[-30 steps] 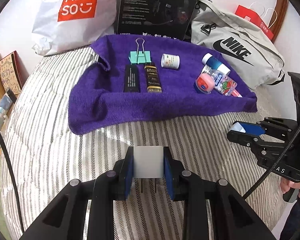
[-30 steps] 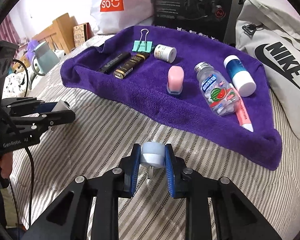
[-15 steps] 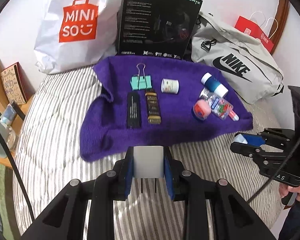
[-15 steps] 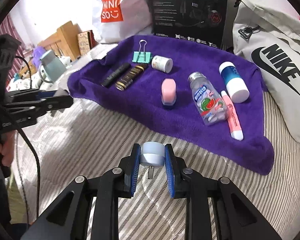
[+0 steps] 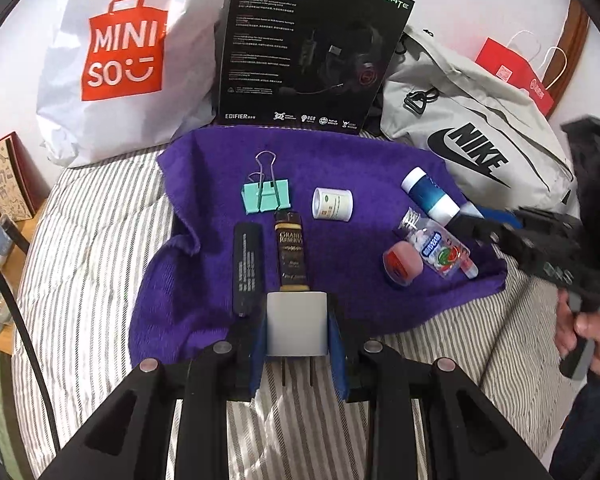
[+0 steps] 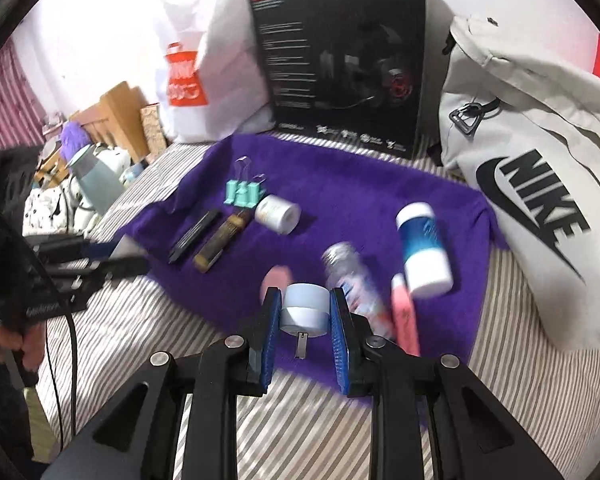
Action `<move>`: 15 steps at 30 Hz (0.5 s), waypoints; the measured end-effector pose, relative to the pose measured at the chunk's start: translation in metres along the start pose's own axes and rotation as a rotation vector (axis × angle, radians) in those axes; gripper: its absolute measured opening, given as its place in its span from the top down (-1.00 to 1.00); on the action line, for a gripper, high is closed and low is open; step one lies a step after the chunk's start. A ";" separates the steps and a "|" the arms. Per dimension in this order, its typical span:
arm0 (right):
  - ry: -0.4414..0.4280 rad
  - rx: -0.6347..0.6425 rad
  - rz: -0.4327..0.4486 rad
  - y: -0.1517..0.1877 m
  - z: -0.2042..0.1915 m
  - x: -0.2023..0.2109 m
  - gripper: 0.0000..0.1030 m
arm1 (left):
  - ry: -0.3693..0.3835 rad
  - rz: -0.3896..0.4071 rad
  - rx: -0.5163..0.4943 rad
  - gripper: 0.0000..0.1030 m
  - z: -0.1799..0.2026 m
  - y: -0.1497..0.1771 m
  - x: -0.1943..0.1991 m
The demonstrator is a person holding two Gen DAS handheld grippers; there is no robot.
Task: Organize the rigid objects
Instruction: 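Place the charger on the towel with the left tool while the right tool places the USB light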
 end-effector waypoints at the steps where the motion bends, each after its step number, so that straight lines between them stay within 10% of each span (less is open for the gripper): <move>1: 0.006 -0.006 0.004 -0.005 0.004 -0.003 0.53 | 0.002 -0.002 -0.001 0.49 0.001 -0.002 -0.002; 15: 0.036 -0.030 -0.066 -0.061 0.040 -0.084 0.53 | 0.011 -0.036 -0.004 0.49 -0.005 -0.022 -0.031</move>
Point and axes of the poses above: each gripper's, at about its wrist camera, not at the fingertips, and x roughly against the way its jaws point, z to its right, y to its underside, the point moved 6 cm from there along -x, roughly the way its jaws point, and after that the axes turned 3 degrees about -z, right-handed, at the moved point
